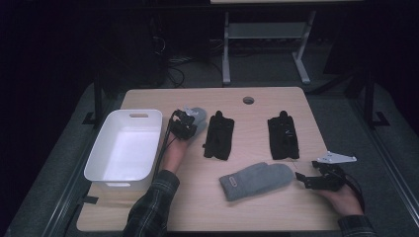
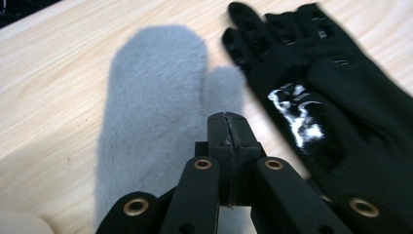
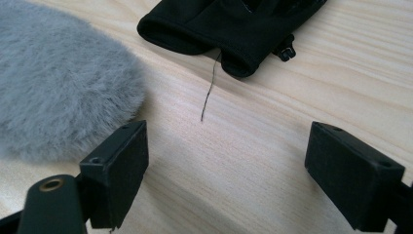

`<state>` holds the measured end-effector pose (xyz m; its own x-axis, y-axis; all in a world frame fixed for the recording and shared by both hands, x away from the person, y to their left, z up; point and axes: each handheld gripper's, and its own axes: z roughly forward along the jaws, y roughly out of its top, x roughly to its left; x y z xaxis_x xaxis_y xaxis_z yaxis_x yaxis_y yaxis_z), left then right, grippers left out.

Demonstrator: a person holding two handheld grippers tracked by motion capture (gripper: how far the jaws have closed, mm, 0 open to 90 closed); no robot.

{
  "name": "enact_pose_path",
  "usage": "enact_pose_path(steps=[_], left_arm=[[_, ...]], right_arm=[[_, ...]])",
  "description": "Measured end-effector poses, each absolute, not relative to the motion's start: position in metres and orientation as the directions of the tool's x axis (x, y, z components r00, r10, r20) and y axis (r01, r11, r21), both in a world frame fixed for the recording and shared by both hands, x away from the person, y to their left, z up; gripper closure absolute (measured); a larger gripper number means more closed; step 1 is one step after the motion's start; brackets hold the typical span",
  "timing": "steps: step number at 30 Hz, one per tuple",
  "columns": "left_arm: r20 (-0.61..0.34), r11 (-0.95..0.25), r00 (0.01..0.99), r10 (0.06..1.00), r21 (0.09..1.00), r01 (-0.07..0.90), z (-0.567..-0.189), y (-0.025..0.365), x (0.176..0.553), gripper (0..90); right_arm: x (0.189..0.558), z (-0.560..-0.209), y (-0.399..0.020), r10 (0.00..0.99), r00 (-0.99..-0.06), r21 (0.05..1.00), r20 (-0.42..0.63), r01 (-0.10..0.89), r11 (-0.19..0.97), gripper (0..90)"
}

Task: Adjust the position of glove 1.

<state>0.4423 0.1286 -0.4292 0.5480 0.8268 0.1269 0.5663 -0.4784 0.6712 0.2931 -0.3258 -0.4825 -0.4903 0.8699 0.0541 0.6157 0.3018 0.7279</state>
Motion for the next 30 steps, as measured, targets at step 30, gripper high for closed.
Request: enact_pose_path(steps=[30], left_arm=[[0.027, -0.484, 0.626, 0.779, 0.66, 0.574, -0.435, 0.095, 0.451, 86.7]], right_arm=[[0.293, -0.482, -0.327, 0.869, -0.491, 0.73, 0.064, 0.617, 0.295, 16.0]])
